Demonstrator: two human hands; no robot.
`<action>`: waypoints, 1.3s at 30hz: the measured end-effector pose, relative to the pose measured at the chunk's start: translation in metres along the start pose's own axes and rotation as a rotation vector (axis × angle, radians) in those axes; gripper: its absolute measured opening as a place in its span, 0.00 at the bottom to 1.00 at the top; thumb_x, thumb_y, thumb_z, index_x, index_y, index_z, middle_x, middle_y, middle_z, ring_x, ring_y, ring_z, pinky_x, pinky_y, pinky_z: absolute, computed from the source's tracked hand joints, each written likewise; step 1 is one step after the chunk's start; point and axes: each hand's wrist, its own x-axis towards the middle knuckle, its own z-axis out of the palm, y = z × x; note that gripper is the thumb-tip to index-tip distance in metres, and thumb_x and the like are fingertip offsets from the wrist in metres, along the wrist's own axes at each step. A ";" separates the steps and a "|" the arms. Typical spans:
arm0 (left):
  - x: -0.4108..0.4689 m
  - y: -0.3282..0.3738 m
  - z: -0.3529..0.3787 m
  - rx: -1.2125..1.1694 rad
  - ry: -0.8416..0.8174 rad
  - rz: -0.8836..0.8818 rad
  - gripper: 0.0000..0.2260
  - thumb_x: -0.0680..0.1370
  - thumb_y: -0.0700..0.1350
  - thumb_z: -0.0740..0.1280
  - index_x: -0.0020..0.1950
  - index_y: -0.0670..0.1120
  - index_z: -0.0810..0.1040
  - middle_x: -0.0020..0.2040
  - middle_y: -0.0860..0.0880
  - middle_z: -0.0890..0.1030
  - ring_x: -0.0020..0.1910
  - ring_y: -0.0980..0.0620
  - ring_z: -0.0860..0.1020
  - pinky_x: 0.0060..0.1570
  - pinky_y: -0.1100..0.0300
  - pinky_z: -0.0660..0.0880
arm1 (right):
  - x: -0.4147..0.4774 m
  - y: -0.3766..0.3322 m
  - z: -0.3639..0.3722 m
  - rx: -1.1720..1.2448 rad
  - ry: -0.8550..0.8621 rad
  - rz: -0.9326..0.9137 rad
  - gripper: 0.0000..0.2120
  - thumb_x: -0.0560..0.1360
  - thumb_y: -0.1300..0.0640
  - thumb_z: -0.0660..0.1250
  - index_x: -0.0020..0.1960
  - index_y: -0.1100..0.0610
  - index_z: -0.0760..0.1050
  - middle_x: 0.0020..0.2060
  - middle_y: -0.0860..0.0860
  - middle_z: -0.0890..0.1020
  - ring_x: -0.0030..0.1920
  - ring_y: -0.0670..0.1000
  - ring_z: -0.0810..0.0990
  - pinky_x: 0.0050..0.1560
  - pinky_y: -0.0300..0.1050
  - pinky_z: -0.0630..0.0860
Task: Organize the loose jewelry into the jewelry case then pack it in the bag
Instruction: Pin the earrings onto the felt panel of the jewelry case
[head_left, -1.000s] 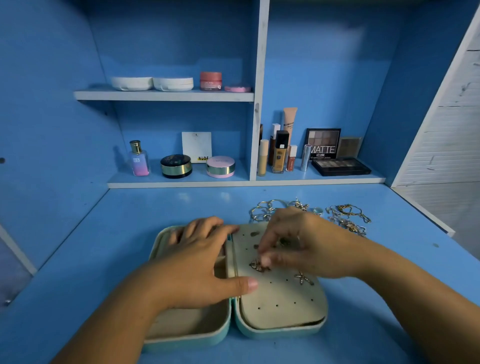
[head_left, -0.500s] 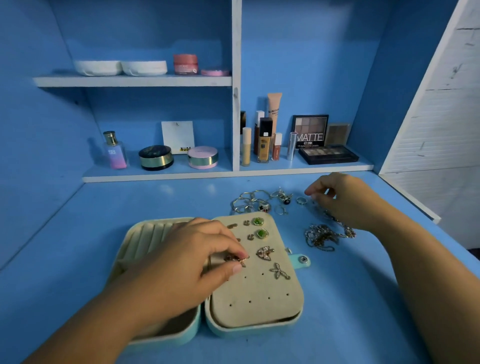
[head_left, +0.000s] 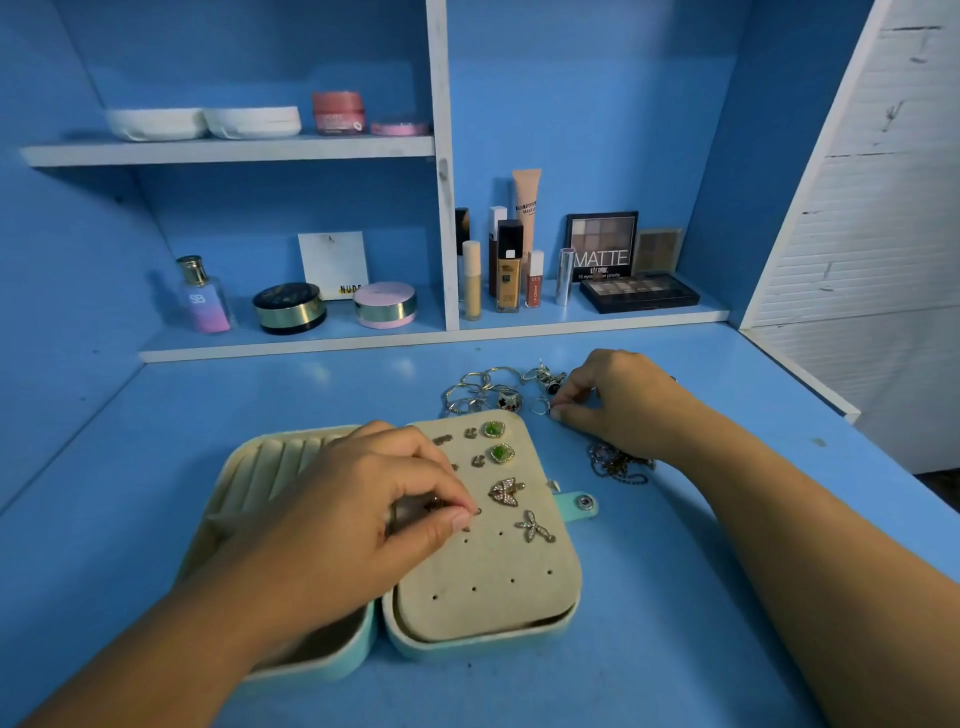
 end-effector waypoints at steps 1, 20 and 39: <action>0.000 0.002 -0.001 0.004 0.015 -0.001 0.06 0.75 0.58 0.66 0.45 0.61 0.82 0.45 0.65 0.79 0.49 0.63 0.77 0.50 0.68 0.72 | 0.000 -0.001 0.001 -0.003 0.011 0.002 0.07 0.74 0.50 0.69 0.47 0.52 0.82 0.43 0.48 0.79 0.42 0.47 0.74 0.37 0.38 0.69; 0.000 0.001 -0.002 -0.029 0.037 -0.006 0.04 0.72 0.53 0.75 0.43 0.57 0.81 0.40 0.62 0.79 0.43 0.64 0.78 0.44 0.76 0.70 | -0.023 -0.040 0.005 0.256 0.028 -0.132 0.02 0.77 0.54 0.65 0.45 0.49 0.76 0.37 0.41 0.78 0.37 0.37 0.74 0.35 0.27 0.69; 0.005 0.004 0.005 -0.158 -0.075 0.076 0.07 0.78 0.51 0.64 0.49 0.58 0.82 0.46 0.61 0.80 0.50 0.60 0.78 0.50 0.69 0.72 | -0.029 -0.050 0.004 0.296 0.102 -0.098 0.02 0.76 0.54 0.66 0.45 0.51 0.76 0.37 0.43 0.79 0.35 0.41 0.75 0.35 0.27 0.70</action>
